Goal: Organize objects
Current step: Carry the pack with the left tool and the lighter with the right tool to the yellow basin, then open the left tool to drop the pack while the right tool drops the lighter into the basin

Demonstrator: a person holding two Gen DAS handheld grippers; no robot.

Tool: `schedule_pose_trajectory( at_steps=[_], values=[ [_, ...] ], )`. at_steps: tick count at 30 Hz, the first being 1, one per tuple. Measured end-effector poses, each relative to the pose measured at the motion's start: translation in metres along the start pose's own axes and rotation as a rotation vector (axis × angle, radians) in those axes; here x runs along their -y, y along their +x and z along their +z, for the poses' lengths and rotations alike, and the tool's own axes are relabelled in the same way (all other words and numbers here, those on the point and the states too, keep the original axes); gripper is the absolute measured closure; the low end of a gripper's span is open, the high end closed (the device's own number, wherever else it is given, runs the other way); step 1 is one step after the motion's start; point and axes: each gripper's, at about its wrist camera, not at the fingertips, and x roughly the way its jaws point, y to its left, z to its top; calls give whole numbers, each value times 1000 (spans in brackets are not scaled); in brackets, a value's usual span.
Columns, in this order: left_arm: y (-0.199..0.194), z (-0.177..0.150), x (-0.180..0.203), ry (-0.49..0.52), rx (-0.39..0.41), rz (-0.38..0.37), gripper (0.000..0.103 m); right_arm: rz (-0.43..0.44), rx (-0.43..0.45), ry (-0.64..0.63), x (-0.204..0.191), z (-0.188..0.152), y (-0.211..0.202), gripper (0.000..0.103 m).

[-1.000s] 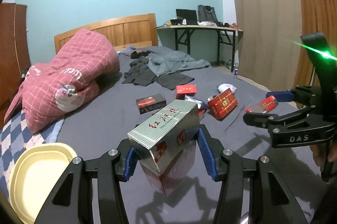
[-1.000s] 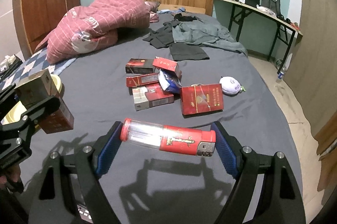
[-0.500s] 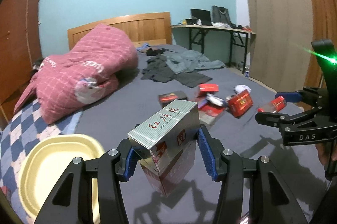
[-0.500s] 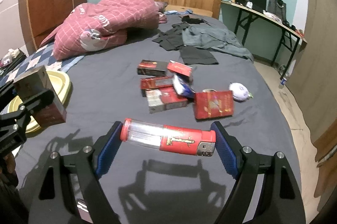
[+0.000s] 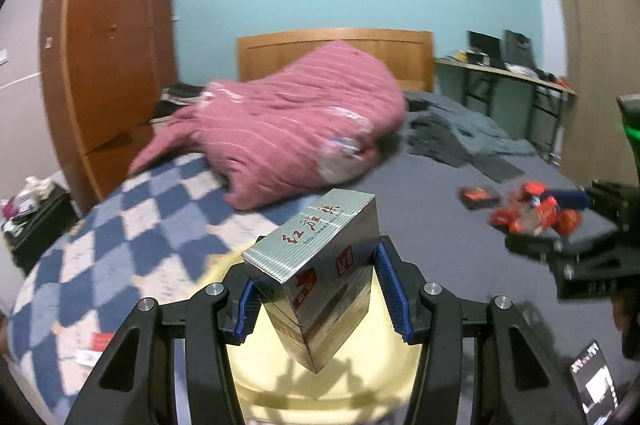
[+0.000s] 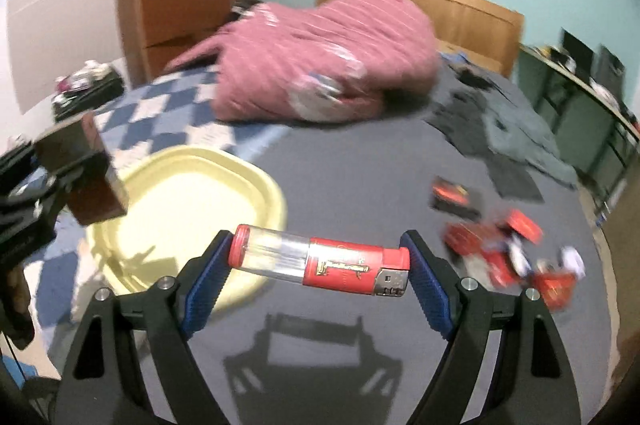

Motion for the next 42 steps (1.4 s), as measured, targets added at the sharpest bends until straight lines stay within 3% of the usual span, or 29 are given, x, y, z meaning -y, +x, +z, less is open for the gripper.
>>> schedule_pose_trajectory(
  at_steps=[6,10,14,21,24,26,34,42],
  values=[
    [17,12,-26,-31,-10,20,52,62,-5,-49,-45,22,28,20],
    [62,15,-37,-45,-55,16,52,86,-32,-63,-60,28,54,20],
    [122,12,-47,-46,-131,22,52,96,-86,-88,-74,28,99,19],
    [232,0,-77,-118,-351,9,52,145,-195,-162,-95,10,167,19],
    [266,5,-90,-167,-387,-23,61,142,-219,-204,-100,4,186,19],
    [280,10,-94,-171,-408,-25,68,143,-228,-210,-100,1,196,19],
    [318,10,-85,-135,-515,-44,68,151,-265,-240,-103,5,214,19],
    [332,12,-82,-127,-514,-38,67,155,-314,-264,-108,4,225,19]
  ],
)
